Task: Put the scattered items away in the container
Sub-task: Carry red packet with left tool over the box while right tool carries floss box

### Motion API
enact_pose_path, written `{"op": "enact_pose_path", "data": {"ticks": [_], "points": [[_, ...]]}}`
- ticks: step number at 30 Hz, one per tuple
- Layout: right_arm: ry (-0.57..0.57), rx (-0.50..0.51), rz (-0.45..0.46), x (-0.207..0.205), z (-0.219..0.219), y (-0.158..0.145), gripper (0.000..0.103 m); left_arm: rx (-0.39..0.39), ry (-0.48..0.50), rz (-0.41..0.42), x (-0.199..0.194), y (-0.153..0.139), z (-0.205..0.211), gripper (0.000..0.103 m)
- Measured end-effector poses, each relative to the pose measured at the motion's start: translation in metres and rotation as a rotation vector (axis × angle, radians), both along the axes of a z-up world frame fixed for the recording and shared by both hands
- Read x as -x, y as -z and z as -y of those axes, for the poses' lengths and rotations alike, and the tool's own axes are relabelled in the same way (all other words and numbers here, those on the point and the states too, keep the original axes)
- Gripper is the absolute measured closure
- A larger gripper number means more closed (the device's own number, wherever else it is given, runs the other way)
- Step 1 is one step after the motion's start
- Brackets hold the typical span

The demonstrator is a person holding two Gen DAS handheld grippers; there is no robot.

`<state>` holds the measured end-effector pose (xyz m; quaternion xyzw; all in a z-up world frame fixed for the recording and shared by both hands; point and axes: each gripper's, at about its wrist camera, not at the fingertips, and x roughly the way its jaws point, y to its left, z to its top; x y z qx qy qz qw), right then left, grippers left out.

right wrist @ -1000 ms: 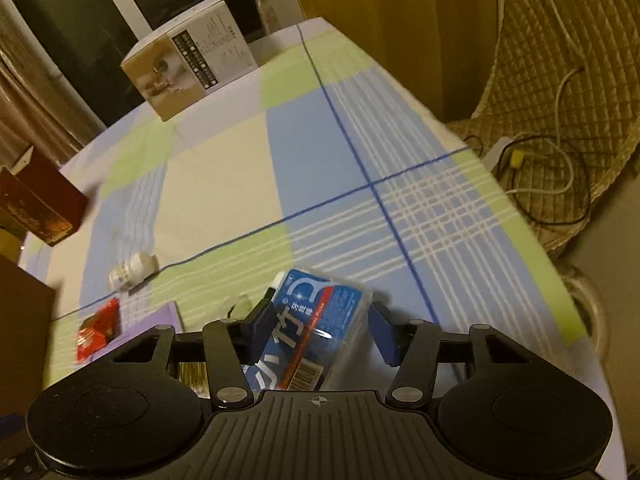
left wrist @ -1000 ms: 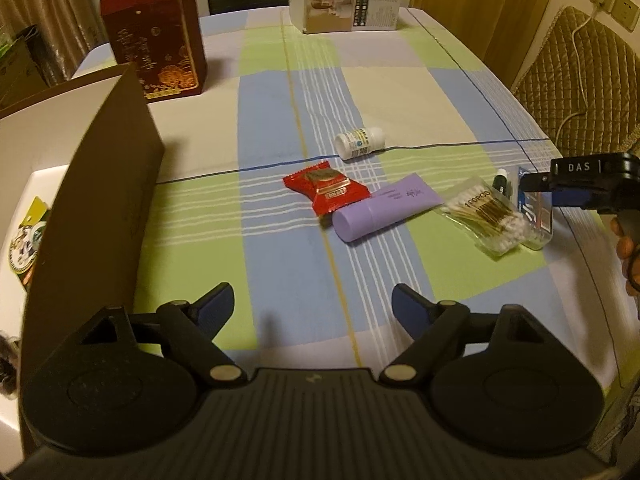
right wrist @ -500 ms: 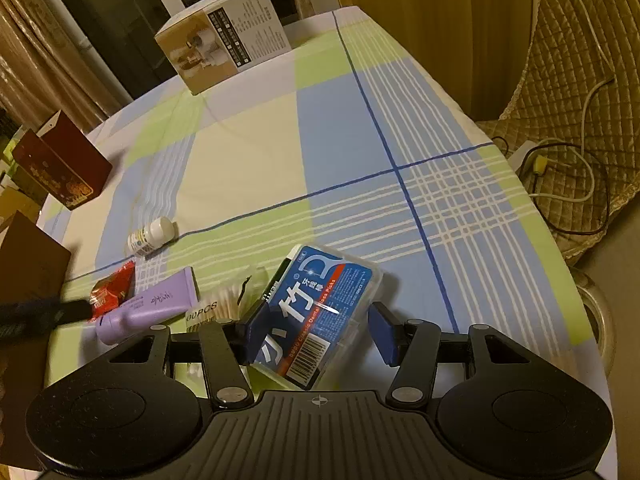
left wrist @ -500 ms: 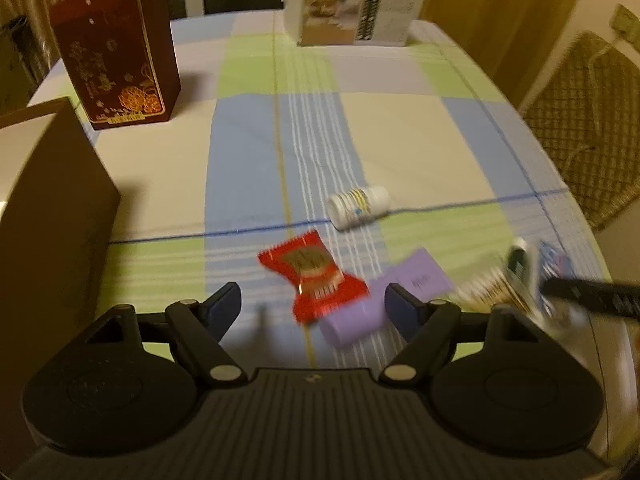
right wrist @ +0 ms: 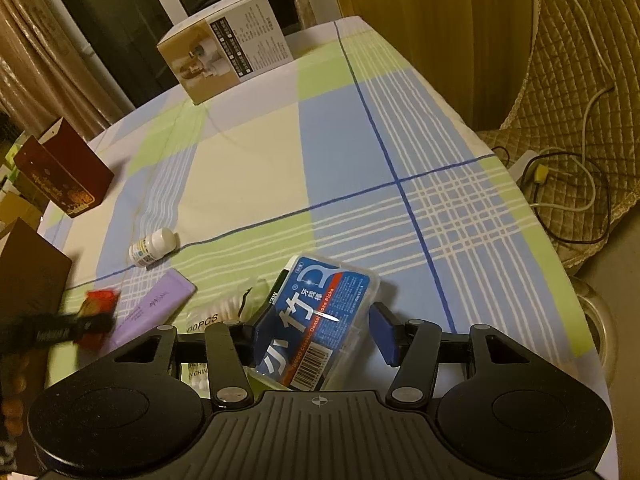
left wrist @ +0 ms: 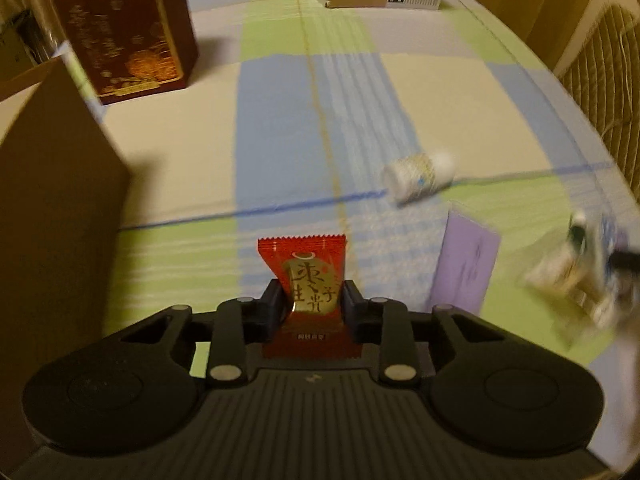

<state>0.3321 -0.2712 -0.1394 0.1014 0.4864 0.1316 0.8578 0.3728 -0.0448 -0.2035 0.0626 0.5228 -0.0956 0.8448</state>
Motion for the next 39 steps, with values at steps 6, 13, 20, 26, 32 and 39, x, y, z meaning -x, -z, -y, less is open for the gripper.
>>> {"op": "enact_pose_path", "data": {"ticks": [6,13,20,26,32,39], "points": [[0.024,-0.007,0.039,-0.002,-0.005,-0.003,0.020,-0.001,0.014,-0.010,0.043,-0.005,-0.016,0.077],[-0.084,0.119,0.032,0.005,-0.017,0.004,0.037,0.024,0.012,-0.020,0.071,-0.008,-0.020,0.077],[-0.143,0.187,0.043,0.012,-0.025,0.010,0.035,0.010,0.027,0.006,0.076,-0.006,-0.019,0.065],[-0.166,0.223,0.044,0.009,-0.034,0.021,0.037,0.009,0.045,0.043,0.072,-0.003,-0.014,0.068],[-0.153,0.241,0.055,0.017,-0.028,0.014,0.042,0.024,0.076,0.021,0.081,-0.008,-0.013,0.077],[-0.082,0.124,0.139,0.038,-0.015,-0.021,0.042,0.049,0.086,0.042,0.103,-0.030,-0.018,0.078]]}}
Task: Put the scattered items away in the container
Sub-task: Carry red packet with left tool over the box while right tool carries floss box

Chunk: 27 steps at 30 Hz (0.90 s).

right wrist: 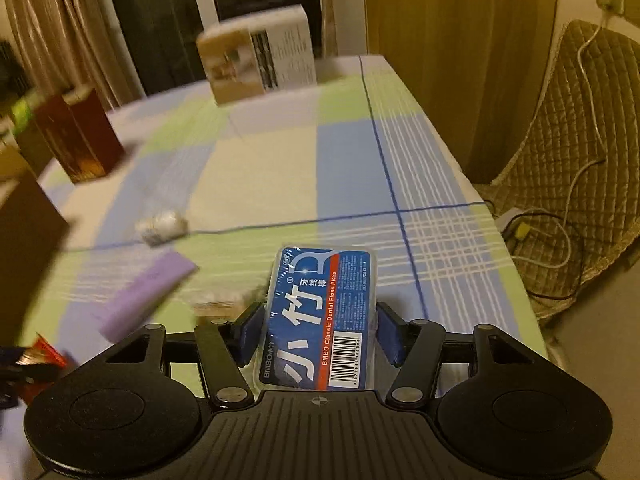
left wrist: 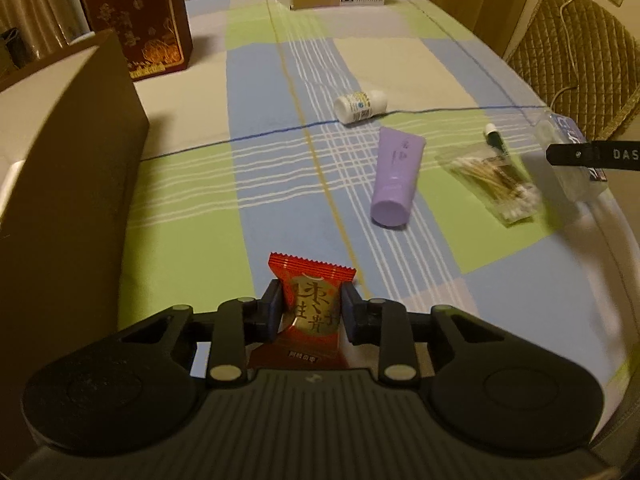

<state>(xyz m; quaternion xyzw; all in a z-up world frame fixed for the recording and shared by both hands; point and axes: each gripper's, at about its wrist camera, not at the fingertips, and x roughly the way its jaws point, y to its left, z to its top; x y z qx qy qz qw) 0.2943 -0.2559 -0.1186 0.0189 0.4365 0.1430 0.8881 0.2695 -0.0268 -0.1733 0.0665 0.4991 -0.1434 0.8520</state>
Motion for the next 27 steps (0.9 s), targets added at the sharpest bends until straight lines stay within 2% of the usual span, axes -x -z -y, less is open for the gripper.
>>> {"op": "enact_pose_path", "data": {"ticks": [3,9,16,21,27], "points": [[-0.021,-0.074,-0.006,0.016,-0.003,-0.012,0.042,0.028,-0.004,0.018,0.012,-0.015,-0.003,0.078],[-0.093,-0.155,-0.031,0.049,-0.025,-0.030,0.042,0.091,-0.028,0.088,0.041,-0.051,-0.012,0.078],[-0.167,-0.178,-0.061,0.078,-0.056,-0.034,0.042,0.133,-0.098,0.127,0.068,-0.073,-0.036,0.078],[-0.240,-0.189,-0.075,0.093,-0.079,-0.041,0.042,0.192,-0.155,0.188,0.086,-0.101,-0.061,0.078],[-0.387,-0.220,-0.069,0.099,-0.133,-0.059,0.042,0.189,-0.216,0.237,0.099,-0.128,-0.097,0.078]]}}
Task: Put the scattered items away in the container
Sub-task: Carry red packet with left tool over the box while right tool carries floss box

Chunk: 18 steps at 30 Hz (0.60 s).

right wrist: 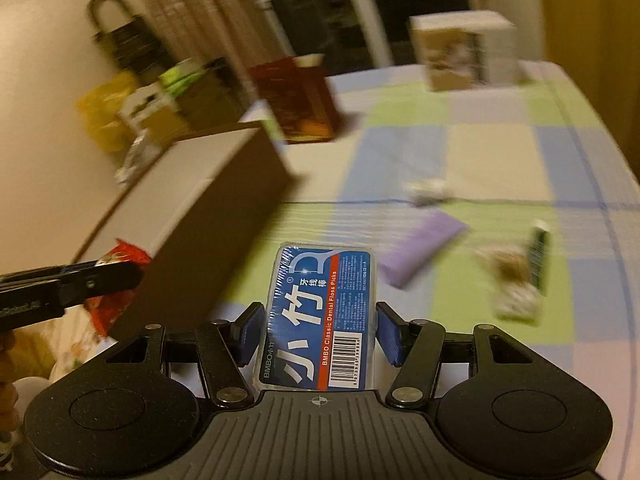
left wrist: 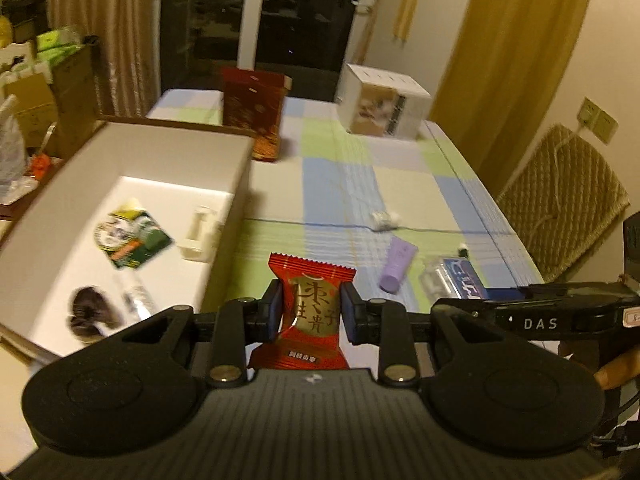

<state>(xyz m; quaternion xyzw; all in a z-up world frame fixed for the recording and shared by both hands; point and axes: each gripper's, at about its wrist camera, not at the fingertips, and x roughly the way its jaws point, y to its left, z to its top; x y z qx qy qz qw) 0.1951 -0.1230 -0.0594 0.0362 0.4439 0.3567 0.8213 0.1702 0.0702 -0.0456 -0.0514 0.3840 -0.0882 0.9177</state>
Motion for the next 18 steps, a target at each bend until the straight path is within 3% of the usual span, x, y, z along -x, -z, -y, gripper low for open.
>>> {"op": "enact_pose_path", "data": {"ticks": [10,18], "points": [[-0.220,-0.089,0.035,-0.002,-0.100,-0.036,0.042,-0.051,-0.118,0.050,0.003,-0.040,-0.084,0.078],[-0.335,-0.095,0.060,-0.004,-0.174,-0.042,0.042,-0.089,-0.174,0.042,-0.012,-0.043,-0.137,0.078]]}}
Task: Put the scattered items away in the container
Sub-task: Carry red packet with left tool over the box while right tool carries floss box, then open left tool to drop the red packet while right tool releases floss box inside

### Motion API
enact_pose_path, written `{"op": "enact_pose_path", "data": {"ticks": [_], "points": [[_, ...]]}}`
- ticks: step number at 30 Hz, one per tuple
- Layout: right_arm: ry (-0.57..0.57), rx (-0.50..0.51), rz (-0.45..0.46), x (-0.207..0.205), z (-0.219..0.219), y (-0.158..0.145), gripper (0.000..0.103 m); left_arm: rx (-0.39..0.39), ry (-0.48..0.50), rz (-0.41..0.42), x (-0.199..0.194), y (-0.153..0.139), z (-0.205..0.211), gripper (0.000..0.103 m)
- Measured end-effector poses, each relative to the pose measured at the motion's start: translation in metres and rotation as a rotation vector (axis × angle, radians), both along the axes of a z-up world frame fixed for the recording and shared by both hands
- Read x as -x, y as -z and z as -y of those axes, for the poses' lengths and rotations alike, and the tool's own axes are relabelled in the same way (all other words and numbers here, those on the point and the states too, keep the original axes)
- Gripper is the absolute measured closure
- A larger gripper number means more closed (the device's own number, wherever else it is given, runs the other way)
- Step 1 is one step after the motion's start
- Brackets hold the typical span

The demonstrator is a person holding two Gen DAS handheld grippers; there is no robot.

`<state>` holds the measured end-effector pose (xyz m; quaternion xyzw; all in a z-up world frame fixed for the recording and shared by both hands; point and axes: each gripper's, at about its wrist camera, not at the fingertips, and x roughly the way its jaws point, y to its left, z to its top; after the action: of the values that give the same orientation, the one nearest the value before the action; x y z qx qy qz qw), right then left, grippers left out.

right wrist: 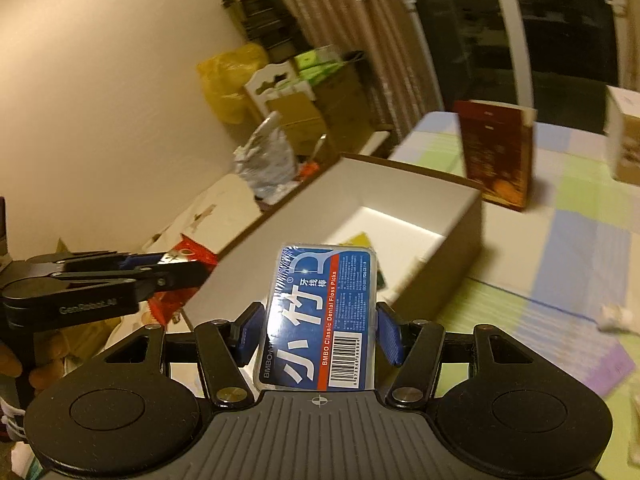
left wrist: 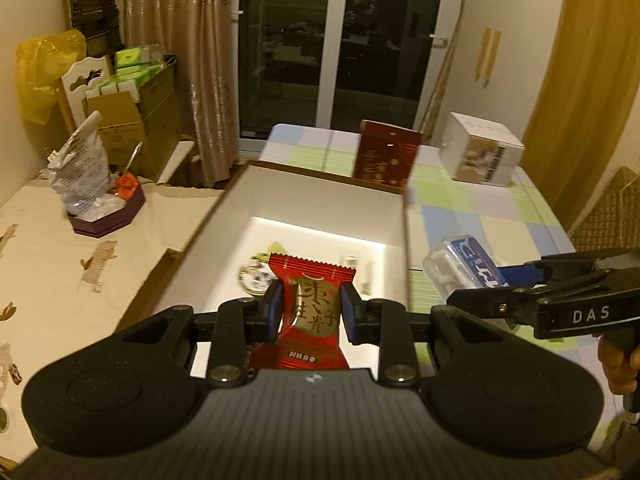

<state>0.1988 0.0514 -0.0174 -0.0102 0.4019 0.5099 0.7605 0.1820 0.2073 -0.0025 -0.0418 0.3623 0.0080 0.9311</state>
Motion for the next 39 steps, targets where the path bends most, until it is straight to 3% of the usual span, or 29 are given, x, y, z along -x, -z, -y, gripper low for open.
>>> {"op": "enact_pose_path", "data": {"ticks": [9,14,39], "points": [[-0.082,0.125,0.068,-0.017,-0.071,0.029,0.042,-0.057,0.009,-0.074,-0.041,0.023,-0.032,0.078],[-0.099,0.182,0.093,-0.031,-0.089,0.046,0.042,-0.103,0.032,-0.105,-0.058,0.041,-0.039,0.078],[-0.170,0.316,0.137,-0.045,-0.115,0.091,0.042,-0.171,0.072,-0.216,-0.102,0.109,-0.042,0.076]]}}
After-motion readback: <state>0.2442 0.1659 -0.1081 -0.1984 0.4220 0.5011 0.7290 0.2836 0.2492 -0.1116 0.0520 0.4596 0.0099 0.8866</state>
